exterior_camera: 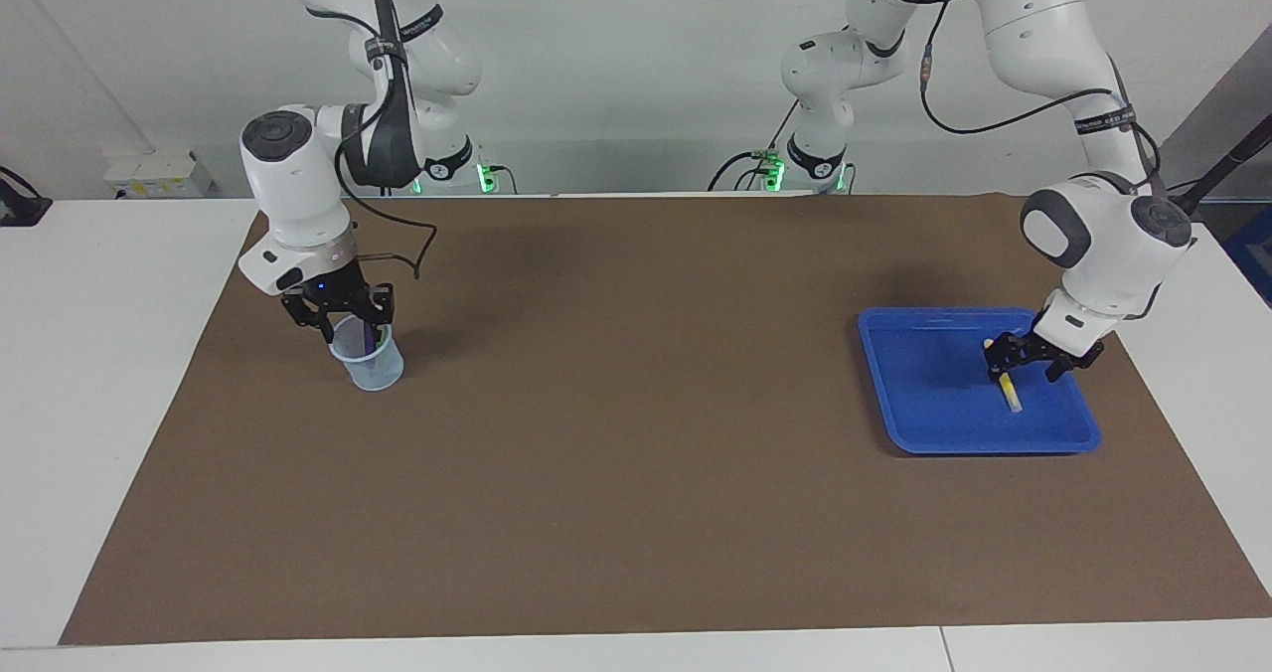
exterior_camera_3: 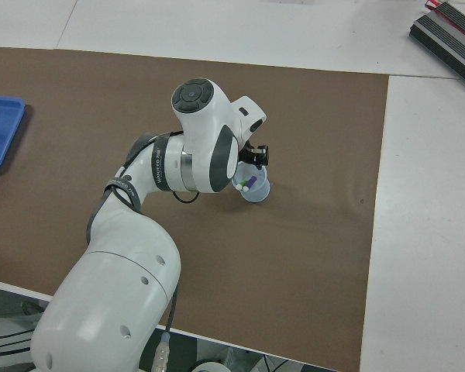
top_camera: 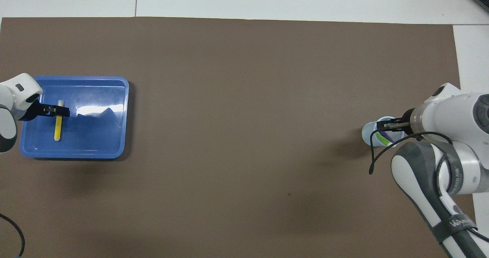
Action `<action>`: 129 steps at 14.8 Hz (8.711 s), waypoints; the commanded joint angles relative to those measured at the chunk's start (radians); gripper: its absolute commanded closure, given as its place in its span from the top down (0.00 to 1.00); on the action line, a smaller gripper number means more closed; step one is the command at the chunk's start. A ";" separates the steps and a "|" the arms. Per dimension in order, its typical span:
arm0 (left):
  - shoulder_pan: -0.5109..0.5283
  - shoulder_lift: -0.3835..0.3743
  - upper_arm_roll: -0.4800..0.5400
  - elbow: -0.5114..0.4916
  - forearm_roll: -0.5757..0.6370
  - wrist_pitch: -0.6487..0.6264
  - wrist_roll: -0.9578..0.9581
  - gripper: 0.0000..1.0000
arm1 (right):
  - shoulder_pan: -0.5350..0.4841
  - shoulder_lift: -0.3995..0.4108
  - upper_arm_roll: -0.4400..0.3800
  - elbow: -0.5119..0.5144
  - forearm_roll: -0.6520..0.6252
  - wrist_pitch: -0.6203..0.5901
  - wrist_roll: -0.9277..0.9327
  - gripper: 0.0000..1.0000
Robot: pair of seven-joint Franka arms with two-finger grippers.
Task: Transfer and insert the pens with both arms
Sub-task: 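Lower the green pen into the cup while the left gripper reaches the yellow pen, then grasp the yellow pen with the left gripper while the right gripper withdraws, then lift the yellow pen with the left gripper while the right gripper approaches, then grasp the yellow pen tip with the right gripper near the left gripper, then open the left gripper to release the yellow pen to the right gripper, then carry the yellow pen to the cup while the left gripper withdraws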
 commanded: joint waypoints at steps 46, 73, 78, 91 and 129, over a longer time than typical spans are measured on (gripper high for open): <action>-0.266 -0.394 -0.023 0.077 -0.424 -0.634 -1.208 0.00 | 0.330 -0.166 0.027 0.131 1.093 -0.138 -0.155 0.84; -0.654 -0.477 -0.055 -0.004 -0.494 -0.404 -2.091 0.00 | 0.565 -0.139 0.027 0.066 1.296 0.202 -0.195 0.84; -0.668 -0.480 -0.057 -0.006 -0.494 -0.402 -2.089 0.00 | 0.575 -0.109 0.027 0.065 1.296 0.236 -0.202 0.82; -0.675 -0.485 -0.064 -0.019 -0.494 -0.376 -2.092 0.00 | 0.588 -0.111 0.027 0.063 1.294 0.247 -0.217 0.00; -0.156 -0.494 -0.038 0.051 -0.195 -0.571 -1.027 1.00 | 0.148 -0.151 0.015 0.126 0.129 -0.201 -0.071 0.00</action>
